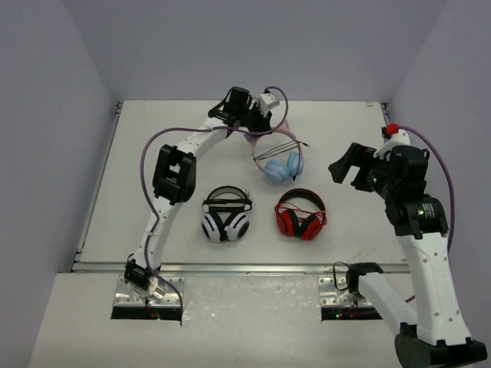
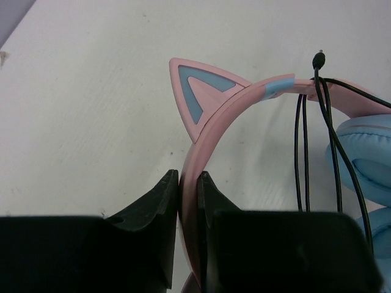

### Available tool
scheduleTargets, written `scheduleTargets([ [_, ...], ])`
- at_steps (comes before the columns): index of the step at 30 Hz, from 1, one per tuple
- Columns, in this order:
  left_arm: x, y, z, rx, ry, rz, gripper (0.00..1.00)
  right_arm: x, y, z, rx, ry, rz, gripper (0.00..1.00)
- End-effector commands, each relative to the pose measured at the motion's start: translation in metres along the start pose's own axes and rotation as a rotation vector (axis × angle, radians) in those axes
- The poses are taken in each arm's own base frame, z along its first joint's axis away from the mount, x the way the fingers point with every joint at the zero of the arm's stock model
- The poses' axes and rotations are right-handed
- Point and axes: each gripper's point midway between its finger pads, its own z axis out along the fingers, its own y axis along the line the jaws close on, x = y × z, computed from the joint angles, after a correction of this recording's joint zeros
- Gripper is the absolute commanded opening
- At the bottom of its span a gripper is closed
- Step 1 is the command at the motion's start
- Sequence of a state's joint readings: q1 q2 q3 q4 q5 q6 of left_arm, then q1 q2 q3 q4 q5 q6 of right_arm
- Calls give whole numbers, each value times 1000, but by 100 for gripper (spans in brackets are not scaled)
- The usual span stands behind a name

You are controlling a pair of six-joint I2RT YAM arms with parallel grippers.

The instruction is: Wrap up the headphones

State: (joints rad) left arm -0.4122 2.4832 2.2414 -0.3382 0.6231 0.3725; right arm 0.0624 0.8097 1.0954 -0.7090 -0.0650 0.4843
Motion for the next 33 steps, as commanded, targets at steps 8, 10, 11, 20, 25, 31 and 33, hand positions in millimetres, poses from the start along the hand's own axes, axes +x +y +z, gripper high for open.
scheduleTargets([
  [8,-32,-7,54,-50,-143,104,0,49,26,-5,-212,102,24,99],
  [10,-39,-5,58,-63,-163,126,0,56,34,-8,-263,112,37,99],
  [11,-30,-2,64,-66,-155,122,0,57,35,-10,-278,110,39,99],
  [20,-16,-25,86,42,-162,302,8,68,42,-23,-339,113,20,99],
  [25,-8,-22,104,-7,-152,388,33,77,43,-25,-360,131,26,99],
  [31,-24,-4,99,-97,-192,409,61,83,46,-27,-387,146,22,99],
  [33,-54,12,87,-193,-266,397,70,84,44,-24,-383,148,17,99],
])
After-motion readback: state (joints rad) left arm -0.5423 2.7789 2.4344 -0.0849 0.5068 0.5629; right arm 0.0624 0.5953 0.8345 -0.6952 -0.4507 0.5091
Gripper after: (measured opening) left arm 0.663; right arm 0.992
